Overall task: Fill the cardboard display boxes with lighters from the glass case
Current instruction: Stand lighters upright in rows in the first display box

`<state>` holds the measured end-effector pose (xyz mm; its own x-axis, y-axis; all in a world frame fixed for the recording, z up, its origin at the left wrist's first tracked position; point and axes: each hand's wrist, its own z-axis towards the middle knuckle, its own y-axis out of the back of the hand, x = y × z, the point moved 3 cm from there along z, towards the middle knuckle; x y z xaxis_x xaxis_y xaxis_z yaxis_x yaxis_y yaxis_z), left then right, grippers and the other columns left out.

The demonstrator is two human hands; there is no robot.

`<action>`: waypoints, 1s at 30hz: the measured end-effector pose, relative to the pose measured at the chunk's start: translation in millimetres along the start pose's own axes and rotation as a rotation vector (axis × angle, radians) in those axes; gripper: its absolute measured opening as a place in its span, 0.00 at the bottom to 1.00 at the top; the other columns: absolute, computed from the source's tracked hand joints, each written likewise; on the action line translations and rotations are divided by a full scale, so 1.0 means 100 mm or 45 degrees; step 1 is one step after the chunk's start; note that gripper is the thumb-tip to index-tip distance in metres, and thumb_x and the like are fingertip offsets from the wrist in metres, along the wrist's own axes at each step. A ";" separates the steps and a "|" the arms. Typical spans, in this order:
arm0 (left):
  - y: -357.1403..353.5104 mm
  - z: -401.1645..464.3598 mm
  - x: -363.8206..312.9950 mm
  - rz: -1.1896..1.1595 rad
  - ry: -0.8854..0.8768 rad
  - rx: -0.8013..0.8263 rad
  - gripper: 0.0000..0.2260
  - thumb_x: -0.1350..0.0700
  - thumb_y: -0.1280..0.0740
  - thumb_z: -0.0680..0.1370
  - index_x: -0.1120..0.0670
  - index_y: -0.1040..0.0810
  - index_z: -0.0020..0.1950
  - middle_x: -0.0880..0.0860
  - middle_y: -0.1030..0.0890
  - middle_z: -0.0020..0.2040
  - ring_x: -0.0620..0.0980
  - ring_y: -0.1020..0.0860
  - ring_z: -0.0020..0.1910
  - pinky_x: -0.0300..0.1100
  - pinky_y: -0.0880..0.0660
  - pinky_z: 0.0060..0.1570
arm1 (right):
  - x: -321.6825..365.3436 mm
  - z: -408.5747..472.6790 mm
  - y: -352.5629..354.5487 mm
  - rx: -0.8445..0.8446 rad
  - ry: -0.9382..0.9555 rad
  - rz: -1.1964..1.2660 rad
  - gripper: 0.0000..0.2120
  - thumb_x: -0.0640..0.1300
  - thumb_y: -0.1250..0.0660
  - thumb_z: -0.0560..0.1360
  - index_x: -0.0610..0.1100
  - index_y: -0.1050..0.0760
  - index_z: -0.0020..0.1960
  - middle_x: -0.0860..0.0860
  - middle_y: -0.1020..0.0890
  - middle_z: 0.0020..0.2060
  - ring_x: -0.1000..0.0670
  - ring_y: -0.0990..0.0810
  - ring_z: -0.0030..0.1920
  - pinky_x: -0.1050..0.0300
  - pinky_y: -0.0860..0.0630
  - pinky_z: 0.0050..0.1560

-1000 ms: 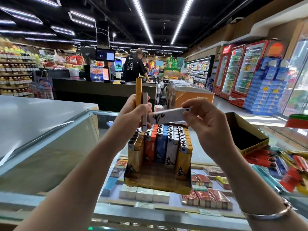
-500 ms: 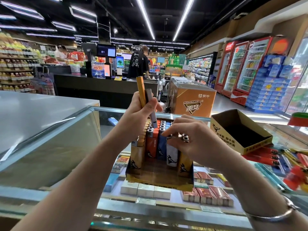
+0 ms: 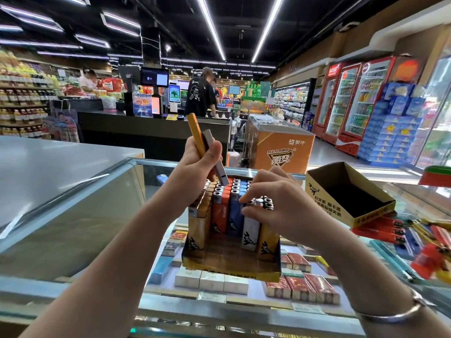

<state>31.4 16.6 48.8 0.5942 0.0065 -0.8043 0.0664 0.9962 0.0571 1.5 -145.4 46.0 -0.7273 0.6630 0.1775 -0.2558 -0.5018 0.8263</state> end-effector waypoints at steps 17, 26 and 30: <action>-0.05 -0.05 -0.10 -0.186 0.000 0.140 0.14 0.46 0.41 0.73 0.55 0.28 0.49 0.50 0.16 0.40 0.50 0.17 0.38 0.39 0.21 0.37 | 0.09 -0.03 0.06 -0.644 -0.117 0.449 0.07 0.37 0.31 0.73 0.46 0.25 0.48 0.61 0.22 0.39 0.63 0.23 0.43 0.76 0.29 0.44; 0.07 0.01 -0.02 -0.013 0.020 -0.149 0.10 0.51 0.45 0.81 0.55 0.29 0.46 0.44 0.22 0.30 0.39 0.23 0.32 0.34 0.23 0.35 | -0.04 -0.03 0.24 -0.652 -0.166 0.961 0.10 0.34 0.37 0.76 0.49 0.25 0.47 0.52 0.21 0.37 0.51 0.23 0.37 0.53 0.23 0.39; 0.05 0.01 0.02 0.109 0.044 -0.198 0.10 0.52 0.45 0.81 0.55 0.29 0.44 0.47 0.27 0.34 0.36 0.28 0.31 0.30 0.27 0.36 | -0.04 -0.04 0.28 -0.552 -0.091 1.002 0.13 0.32 0.35 0.73 0.49 0.24 0.49 0.55 0.21 0.34 0.57 0.23 0.35 0.65 0.25 0.36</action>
<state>33.4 21.8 47.8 0.5645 0.0922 -0.8203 -0.1097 0.9933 0.0361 -5.0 -164.2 66.2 -0.7557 0.0650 0.6516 0.0711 -0.9810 0.1803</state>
